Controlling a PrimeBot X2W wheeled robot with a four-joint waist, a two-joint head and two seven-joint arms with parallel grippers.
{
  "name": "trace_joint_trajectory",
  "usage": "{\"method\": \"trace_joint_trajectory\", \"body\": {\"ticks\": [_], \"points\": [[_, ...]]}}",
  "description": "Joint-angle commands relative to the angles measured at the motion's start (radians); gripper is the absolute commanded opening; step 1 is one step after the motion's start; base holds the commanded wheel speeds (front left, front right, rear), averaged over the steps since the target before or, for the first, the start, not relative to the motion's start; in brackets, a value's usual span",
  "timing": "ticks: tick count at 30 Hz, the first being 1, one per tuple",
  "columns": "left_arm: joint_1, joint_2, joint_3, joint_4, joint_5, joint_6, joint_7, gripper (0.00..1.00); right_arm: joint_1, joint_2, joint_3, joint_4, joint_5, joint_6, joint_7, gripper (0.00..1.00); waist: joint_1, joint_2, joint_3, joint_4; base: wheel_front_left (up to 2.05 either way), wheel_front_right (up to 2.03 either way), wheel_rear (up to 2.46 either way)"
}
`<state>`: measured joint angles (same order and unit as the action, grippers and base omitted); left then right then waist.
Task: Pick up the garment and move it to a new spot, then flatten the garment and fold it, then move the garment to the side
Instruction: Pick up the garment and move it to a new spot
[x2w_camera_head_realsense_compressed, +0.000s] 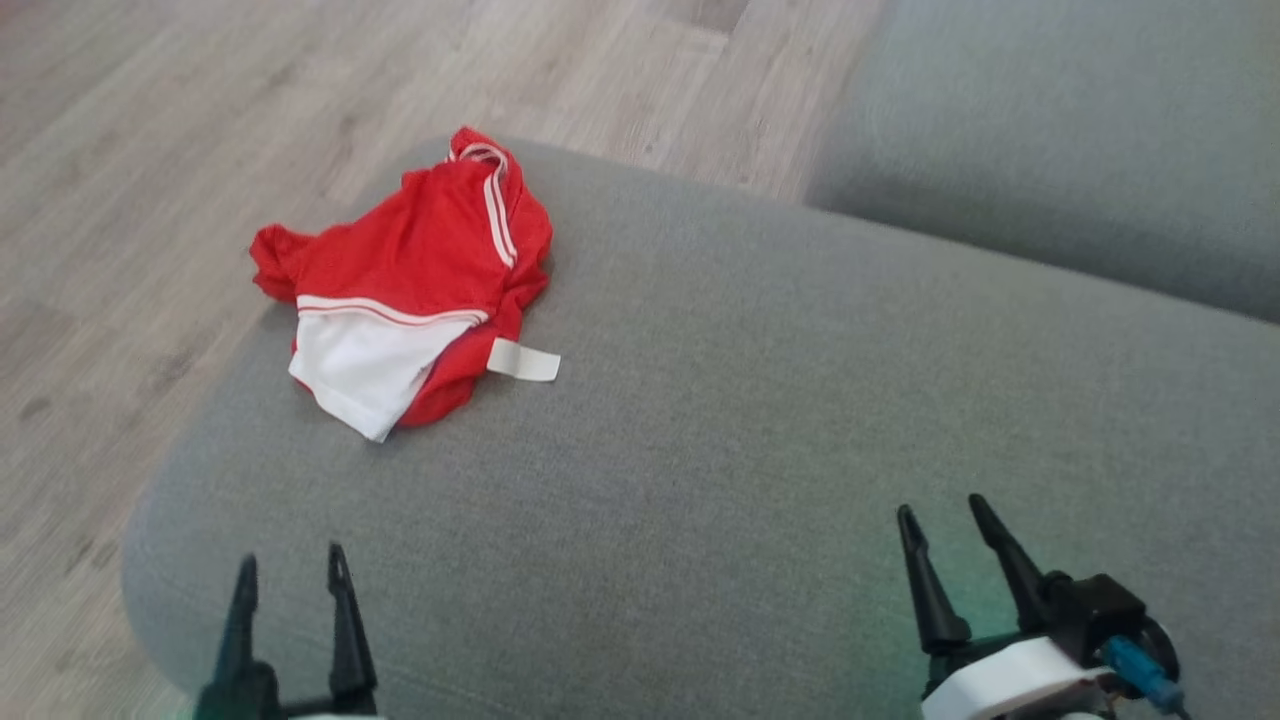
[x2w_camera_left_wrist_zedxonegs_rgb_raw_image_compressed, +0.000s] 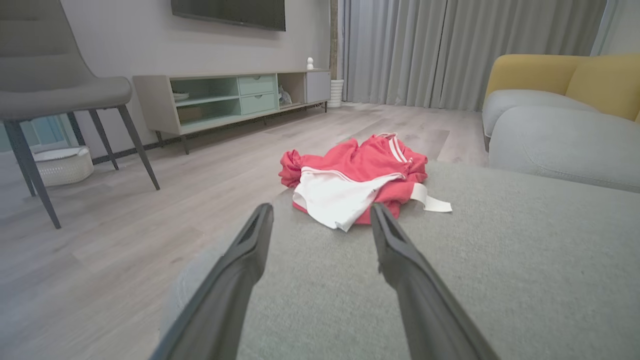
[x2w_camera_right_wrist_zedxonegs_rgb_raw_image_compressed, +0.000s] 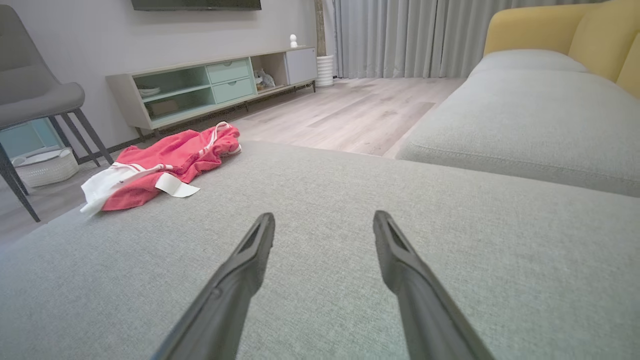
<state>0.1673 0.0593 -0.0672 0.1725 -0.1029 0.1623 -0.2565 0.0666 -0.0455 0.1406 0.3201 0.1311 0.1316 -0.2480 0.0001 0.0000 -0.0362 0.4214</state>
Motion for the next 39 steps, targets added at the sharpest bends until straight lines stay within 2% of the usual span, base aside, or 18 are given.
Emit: {"method": "trace_joint_trajectory", "body": {"ticks": [1,5,10,15,20,21,23,28,33,35,39], "points": [[-0.078,0.012,0.038,-0.048,0.016,-0.007,-0.005,1.0,-0.05,-0.005,0.008,-0.036,-0.008,-0.001,-0.014,1.0,-0.0001,0.0,0.035,0.0,0.0,0.0,0.0],[-0.174,0.042,0.057,-0.099,0.029,-0.025,-0.005,1.0,-0.077,-0.041,0.005,-0.058,-0.029,-0.001,-0.014,1.0,-0.0001,0.0,0.144,-0.021,0.0,0.0,0.0],[-0.42,0.088,0.054,-0.077,0.04,-0.076,-0.005,1.0,-0.137,-0.14,0.004,-0.087,-0.045,-0.001,-0.014,1.0,-0.0001,0.0,0.286,-0.038,0.0,0.0,0.0],[-0.75,0.122,0.01,0.12,0.027,-0.166,0.059,1.0,-0.183,-0.239,0.0,-0.123,-0.056,-0.001,-0.014,1.0,-0.0001,0.0,0.392,-0.049,0.0,0.0,0.0],[-1.004,0.103,-0.027,0.401,-0.019,-0.242,0.189,1.0,-0.21,-0.302,-0.009,-0.158,-0.065,-0.001,-0.014,1.0,-0.0001,0.0,0.459,-0.078,0.0,0.0,0.0],[-1.004,0.103,-0.027,0.401,-0.019,-0.242,0.189,1.0,-0.21,-0.302,-0.009,-0.158,-0.065,-0.001,-0.014,1.0,-0.0001,0.0,0.459,-0.078,0.0,0.0,0.0],[-1.069,0.105,-0.03,0.524,-0.03,-0.25,0.236,1.0,-0.216,-0.317,-0.005,-0.17,-0.073,-0.001,-0.014,1.0,-0.0001,0.0,0.48,-0.093,0.0,0.0,0.0],[-1.161,0.117,-0.033,0.79,-0.028,-0.23,0.328,1.0,-0.23,-0.351,0.013,-0.203,-0.077,-0.001,-0.014,1.0,-0.0001,0.0,0.524,-0.128,0.0,0.0,0.0],[-1.197,0.123,-0.036,0.945,-0.022,-0.18,0.323,1.0,-0.239,-0.379,0.008,-0.228,-0.077,-0.001,-0.014,1.0,-0.0001,0.0,0.557,-0.141,0.0,0.0,0.0],[-1.207,0.126,-0.038,0.979,-0.02,-0.17,0.296,0.0,-0.241,-0.384,0.004,-0.232,-0.077,-0.001,-0.014,1.0,-0.0001,0.0,0.562,-0.142,0.0,0.0,0.0],[-1.239,0.125,-0.041,1.009,-0.023,-0.16,0.209,0.0,-0.242,-0.38,0.007,-0.227,-0.081,-0.001,-0.014,1.0,-0.0001,0.0,0.555,-0.133,0.0,0.0,0.0]]}}
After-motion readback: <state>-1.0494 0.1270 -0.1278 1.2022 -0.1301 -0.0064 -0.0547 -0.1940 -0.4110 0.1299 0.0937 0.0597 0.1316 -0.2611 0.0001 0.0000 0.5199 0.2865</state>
